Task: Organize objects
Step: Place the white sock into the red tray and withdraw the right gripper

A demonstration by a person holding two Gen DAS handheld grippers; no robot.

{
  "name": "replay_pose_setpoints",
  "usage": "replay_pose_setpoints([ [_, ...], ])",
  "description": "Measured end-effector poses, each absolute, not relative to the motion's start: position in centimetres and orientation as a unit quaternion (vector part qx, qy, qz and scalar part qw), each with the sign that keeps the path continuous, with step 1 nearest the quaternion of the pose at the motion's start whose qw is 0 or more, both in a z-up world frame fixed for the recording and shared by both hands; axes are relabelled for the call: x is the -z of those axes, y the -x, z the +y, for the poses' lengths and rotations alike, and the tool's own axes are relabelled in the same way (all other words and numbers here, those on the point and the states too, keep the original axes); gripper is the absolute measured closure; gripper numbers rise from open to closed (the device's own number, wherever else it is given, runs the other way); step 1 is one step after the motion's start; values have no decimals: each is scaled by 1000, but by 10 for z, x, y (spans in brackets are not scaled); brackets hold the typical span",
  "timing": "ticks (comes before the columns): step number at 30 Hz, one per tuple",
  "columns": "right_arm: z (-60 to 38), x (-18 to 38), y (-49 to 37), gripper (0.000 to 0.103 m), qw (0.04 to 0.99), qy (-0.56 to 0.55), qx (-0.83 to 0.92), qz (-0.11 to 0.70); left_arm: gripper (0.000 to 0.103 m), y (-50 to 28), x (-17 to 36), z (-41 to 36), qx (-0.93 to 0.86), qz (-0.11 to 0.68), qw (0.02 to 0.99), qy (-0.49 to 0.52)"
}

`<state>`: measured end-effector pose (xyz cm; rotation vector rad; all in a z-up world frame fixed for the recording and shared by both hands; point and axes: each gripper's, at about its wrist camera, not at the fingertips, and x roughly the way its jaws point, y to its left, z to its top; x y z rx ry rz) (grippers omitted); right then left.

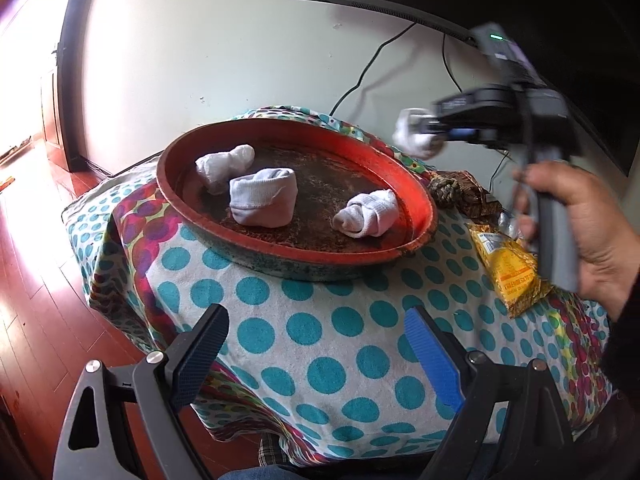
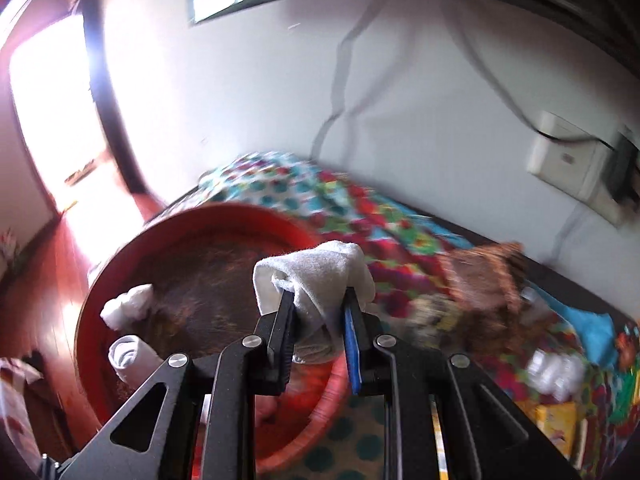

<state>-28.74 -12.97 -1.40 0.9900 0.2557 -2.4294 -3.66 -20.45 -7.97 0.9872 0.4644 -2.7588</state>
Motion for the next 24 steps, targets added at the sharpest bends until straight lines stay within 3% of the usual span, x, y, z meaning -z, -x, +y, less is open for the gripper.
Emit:
replay_pose_setpoints([
  [8,-232,46,297,83,293,-374,863,172,11,38,81,-225,921,171,110,-333],
  [15,-264,70,300,82,300,-387,851,191,11,38,85,-244,912,196,131,-336],
  [20,-268,71,297,70,310,-399,843,181,11,39,87,-244,909,195,135,-341],
  [21,-266,64,293,64,313,-390,848,177,11,39,86,-243,910,192,136,-340],
  [24,-256,40,284,21,304,-359,866,168,11,37,83,-238,915,180,138,-333],
])
